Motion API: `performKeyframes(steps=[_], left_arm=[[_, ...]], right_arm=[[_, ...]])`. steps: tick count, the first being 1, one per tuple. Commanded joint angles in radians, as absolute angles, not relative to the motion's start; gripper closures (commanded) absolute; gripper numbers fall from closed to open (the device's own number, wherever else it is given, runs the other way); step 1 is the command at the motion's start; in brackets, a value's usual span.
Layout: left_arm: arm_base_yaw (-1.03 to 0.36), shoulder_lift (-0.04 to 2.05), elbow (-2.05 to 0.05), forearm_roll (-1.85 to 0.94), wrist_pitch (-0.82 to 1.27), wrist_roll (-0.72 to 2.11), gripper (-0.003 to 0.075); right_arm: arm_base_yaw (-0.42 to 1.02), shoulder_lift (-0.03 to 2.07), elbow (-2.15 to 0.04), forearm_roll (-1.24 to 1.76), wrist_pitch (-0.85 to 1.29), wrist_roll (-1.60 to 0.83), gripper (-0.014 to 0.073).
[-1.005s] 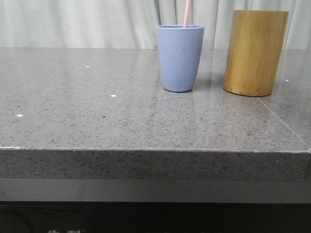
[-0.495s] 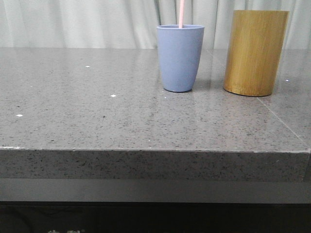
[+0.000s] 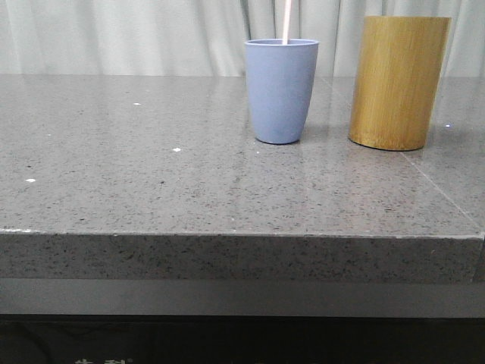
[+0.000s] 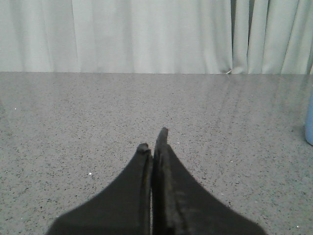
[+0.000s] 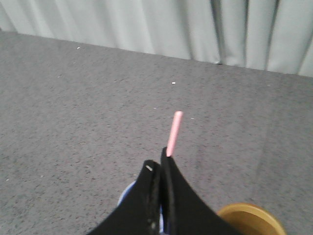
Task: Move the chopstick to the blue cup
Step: 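Open the right gripper and withdraw it from the blue cup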
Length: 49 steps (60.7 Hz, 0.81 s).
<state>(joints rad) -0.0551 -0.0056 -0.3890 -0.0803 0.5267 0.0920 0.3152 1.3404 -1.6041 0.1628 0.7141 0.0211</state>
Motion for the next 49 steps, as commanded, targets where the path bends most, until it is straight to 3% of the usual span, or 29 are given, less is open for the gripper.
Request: performKeyframes(steps=[1,14,34,49], left_arm=[[-0.055,-0.010,-0.413,-0.091,0.444,0.085,0.0738],[-0.055,-0.010,-0.413,-0.091,0.444,0.085,0.0738],[-0.055,-0.010,-0.413,-0.091,0.444,0.085,0.0738],[-0.055,-0.010,-0.413,-0.091,0.444,0.085,0.0738]], right_arm=[[0.234,1.242,-1.589,0.157,0.675,0.026,0.0661],[0.082,1.041,-1.310,0.138,0.564,0.000,0.0661],[0.084,0.644,-0.718,0.140,0.232,-0.016,0.0661],[0.084,0.318,-0.423,0.140,0.198,-0.016,0.0661]])
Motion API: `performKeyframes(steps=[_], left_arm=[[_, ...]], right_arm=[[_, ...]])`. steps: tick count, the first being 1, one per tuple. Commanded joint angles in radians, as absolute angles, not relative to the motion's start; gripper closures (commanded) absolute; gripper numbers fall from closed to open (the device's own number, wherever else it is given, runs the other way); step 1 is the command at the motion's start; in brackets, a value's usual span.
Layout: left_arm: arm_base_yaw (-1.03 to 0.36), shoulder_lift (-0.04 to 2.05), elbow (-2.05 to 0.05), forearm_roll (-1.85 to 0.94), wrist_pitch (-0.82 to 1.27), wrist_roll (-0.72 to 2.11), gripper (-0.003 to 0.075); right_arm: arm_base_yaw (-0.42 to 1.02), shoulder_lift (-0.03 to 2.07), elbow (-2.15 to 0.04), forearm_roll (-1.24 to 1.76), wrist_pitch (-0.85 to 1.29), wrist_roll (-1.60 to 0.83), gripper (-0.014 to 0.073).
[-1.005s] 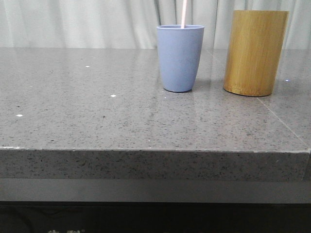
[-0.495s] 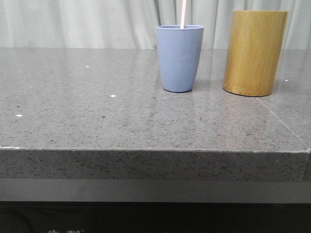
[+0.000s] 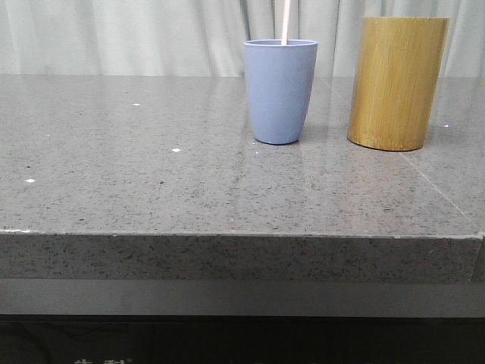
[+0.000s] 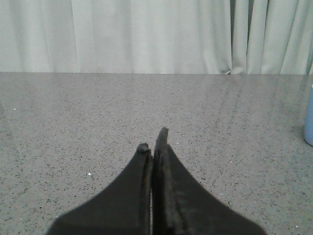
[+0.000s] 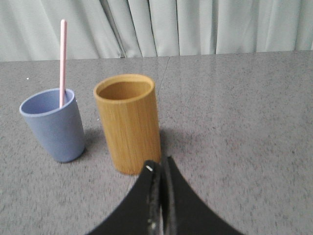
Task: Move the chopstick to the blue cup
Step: 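Open the right gripper and withdraw it from the blue cup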
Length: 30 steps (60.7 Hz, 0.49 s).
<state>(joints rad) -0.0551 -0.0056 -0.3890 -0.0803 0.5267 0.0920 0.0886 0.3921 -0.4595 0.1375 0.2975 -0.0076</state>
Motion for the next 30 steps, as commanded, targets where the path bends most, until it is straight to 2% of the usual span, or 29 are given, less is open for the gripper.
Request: performKeyframes(steps=[1,11,30], left_arm=[[-0.055,-0.010,-0.413,-0.091,0.444,0.085,0.0738],[-0.055,-0.010,-0.413,-0.091,0.444,0.085,0.0738],[-0.055,-0.010,-0.413,-0.091,0.444,0.085,0.0738]], right_arm=[[0.084,0.297,-0.409,0.140,0.198,-0.016,0.0661],[0.084,0.185,-0.351,0.140,0.198,-0.016,0.0661],[0.084,0.185,-0.350,0.140,0.199,-0.016,0.0661]])
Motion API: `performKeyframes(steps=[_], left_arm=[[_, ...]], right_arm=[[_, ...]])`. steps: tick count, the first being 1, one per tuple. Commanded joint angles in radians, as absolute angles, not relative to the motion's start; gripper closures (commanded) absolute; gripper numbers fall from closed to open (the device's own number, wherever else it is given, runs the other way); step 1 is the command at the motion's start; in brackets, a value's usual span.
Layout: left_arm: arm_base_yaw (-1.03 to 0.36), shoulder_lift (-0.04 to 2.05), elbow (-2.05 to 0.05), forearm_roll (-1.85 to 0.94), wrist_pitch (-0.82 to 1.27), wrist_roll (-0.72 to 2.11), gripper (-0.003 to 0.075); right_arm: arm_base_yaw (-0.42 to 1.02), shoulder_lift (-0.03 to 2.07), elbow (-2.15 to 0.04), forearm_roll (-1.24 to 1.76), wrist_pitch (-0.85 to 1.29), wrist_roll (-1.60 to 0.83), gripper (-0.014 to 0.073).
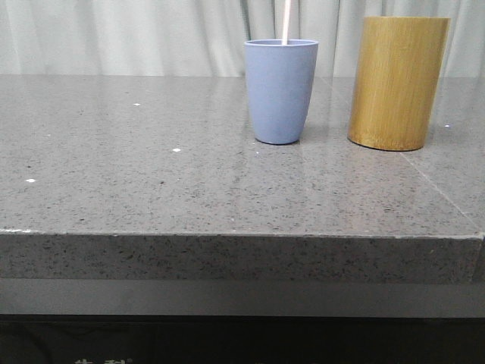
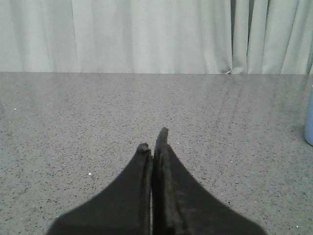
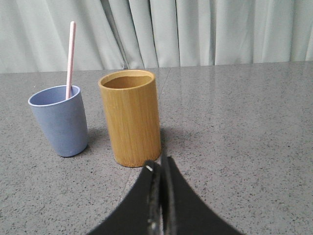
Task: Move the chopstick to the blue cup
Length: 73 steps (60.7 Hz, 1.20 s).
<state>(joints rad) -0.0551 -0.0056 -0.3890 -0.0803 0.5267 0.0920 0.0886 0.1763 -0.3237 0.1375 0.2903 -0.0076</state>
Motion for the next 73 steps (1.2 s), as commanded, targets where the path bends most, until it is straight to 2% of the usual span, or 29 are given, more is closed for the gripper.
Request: performKeyframes(steps=[1,36,73], left_arm=[[-0.055,-0.010,-0.413,-0.091,0.444,0.085,0.0738],[-0.055,-0.010,-0.413,-0.093,0.441,0.085,0.0738],[-0.017,-0.031,-0.153,-0.025,0.295,-0.027,0.0738]], right_arm=[[0.084,0.185,-0.350,0.140,0.199,-0.016,0.0661],[0.084,0.185,-0.350,0.140,0.199,-0.016,0.0661],[0.084,0.185,-0.350,0.140,0.199,-0.016,0.0661]])
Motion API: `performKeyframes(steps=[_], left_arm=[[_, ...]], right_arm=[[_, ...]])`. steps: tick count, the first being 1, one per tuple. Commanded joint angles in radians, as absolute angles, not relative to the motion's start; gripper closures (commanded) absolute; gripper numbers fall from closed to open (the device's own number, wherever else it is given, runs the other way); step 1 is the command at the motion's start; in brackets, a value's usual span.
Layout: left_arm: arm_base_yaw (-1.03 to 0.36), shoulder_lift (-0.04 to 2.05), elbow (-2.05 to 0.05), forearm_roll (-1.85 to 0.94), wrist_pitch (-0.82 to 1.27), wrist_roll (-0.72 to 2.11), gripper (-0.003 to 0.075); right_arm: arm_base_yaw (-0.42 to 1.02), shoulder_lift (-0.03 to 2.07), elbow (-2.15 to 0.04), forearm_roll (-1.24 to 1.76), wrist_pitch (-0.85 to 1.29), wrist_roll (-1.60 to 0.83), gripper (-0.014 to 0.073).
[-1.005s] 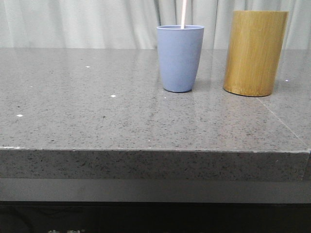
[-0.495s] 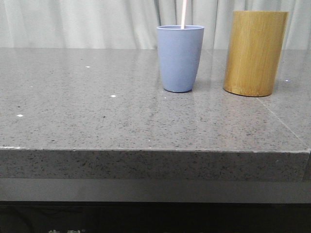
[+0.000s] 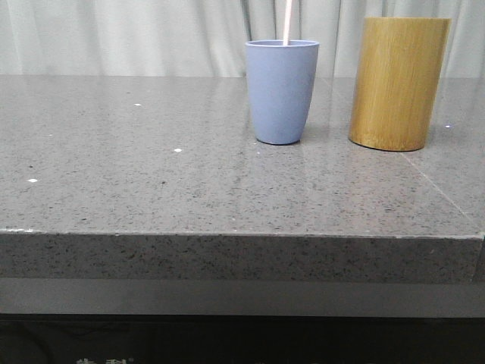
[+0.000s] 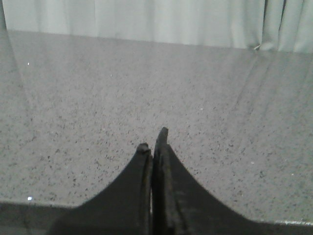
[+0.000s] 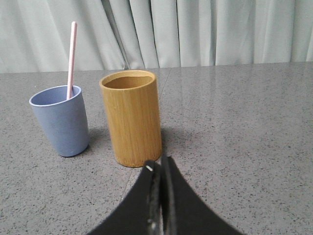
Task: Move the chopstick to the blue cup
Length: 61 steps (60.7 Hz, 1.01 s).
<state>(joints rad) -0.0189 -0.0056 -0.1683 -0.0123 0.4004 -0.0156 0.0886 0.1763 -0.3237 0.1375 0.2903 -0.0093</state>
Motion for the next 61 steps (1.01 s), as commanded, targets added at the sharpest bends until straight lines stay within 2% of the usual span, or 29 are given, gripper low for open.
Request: performKeyframes(steps=[1,13,61], left_arm=[[-0.017,-0.031,-0.138,-0.028,0.286,-0.027,0.0738],[-0.017,-0.031,0.012,-0.083,0.080,-0.027,0.0738],[-0.017,-0.031,0.006,-0.104,0.123,-0.027,0.0738]], right_arm=[[0.084,0.185,-0.350,0.140,0.199,-0.016,0.0661],[0.084,0.185,-0.350,0.140,0.199,-0.016,0.0661],[0.084,0.185,-0.350,0.140,0.200,-0.016,0.0661]])
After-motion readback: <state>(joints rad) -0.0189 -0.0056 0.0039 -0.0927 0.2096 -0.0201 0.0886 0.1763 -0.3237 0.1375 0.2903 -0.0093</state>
